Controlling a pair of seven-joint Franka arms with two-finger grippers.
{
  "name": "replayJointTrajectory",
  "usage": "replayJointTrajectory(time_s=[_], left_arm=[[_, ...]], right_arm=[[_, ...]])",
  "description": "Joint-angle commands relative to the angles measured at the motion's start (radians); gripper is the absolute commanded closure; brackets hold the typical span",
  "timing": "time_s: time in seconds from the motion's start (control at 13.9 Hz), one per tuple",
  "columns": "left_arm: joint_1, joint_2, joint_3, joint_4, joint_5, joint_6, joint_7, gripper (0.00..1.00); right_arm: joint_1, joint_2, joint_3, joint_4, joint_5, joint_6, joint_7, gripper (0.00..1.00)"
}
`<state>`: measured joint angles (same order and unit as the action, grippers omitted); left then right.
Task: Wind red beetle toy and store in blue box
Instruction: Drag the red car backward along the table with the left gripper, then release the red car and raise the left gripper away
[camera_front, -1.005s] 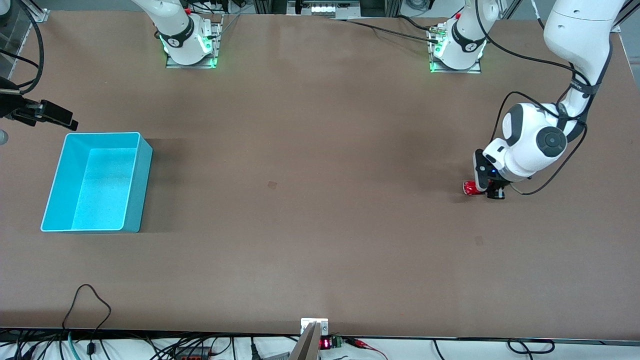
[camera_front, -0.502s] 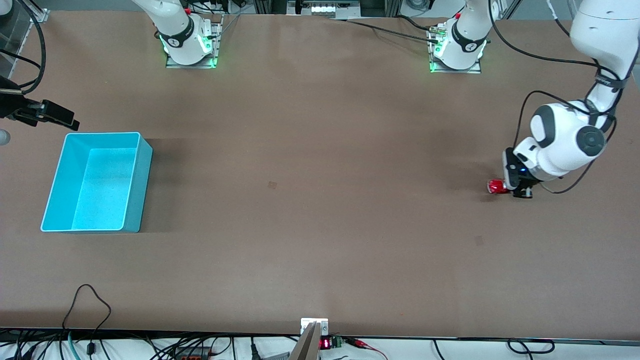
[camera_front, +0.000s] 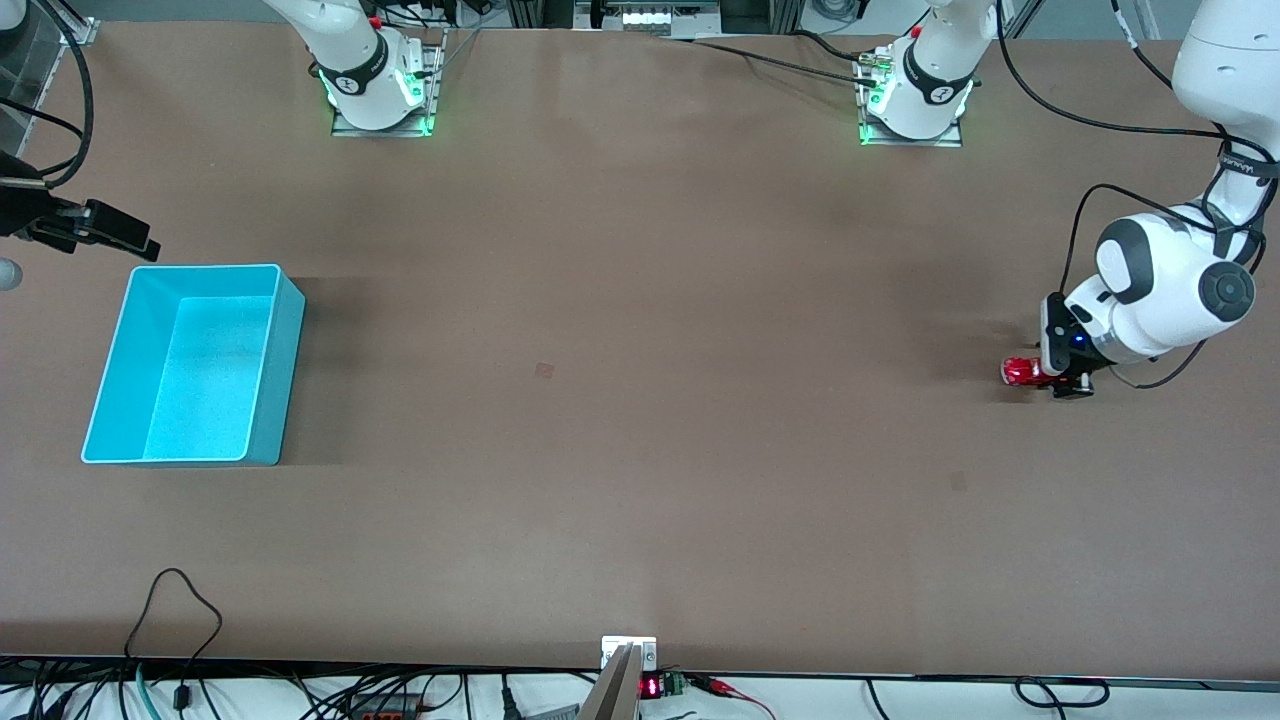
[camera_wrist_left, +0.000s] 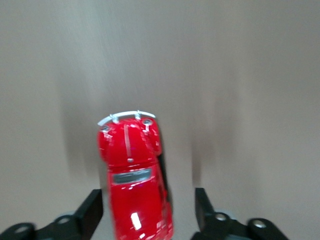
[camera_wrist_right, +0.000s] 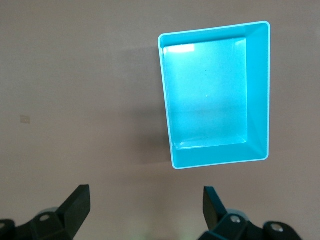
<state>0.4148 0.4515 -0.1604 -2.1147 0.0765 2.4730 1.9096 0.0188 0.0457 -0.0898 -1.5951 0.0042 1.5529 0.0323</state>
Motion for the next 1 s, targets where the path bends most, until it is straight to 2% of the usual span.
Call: replayJointTrajectory(time_s=[0.0, 0.14, 0.29, 0.36, 0.5, 0.79, 0.93], left_arm=[[-0.088, -0.154, -0.077, 0.064, 0.009, -0.233, -0.004, 0.0], [-0.14, -0.226, -0.144, 0.093, -0.003, -0.339, -0.01, 0.0], [-0.146, -0.269, -0.255, 0.107, -0.033, -0.37, -0.039, 0.0], [-0.149, -0.272, -0.281, 0.119, -0.088, -0.374, -0.059, 0.0], [-0.197, -0.271, -0.292, 0.128, -0.19, -0.372, -0.185, 0.0], [-0.211, -0.257, -0.292, 0.157, -0.241, -0.361, -0.615, 0.0], [-0.209, -0.252, -0.274, 0.196, -0.248, -0.361, -0.891, 0.0]], right_arm=[[-0.008, 0.0, 0.004, 0.009, 0.005, -0.005, 0.008, 0.0], [-0.008, 0.0, 0.004, 0.009, 0.005, -0.004, 0.009, 0.0], [-0.008, 0.0, 0.004, 0.009, 0.005, -0.004, 0.008, 0.0], [-0.008, 0.0, 0.004, 0.009, 0.005, -0.004, 0.009, 0.0], [-0.008, 0.0, 0.004, 0.007, 0.005, -0.005, 0.008, 0.0], [-0.008, 0.0, 0.004, 0.009, 0.005, -0.002, 0.008, 0.0], [-0.005, 0.0, 0.004, 0.009, 0.003, -0.007, 0.008, 0.0]])
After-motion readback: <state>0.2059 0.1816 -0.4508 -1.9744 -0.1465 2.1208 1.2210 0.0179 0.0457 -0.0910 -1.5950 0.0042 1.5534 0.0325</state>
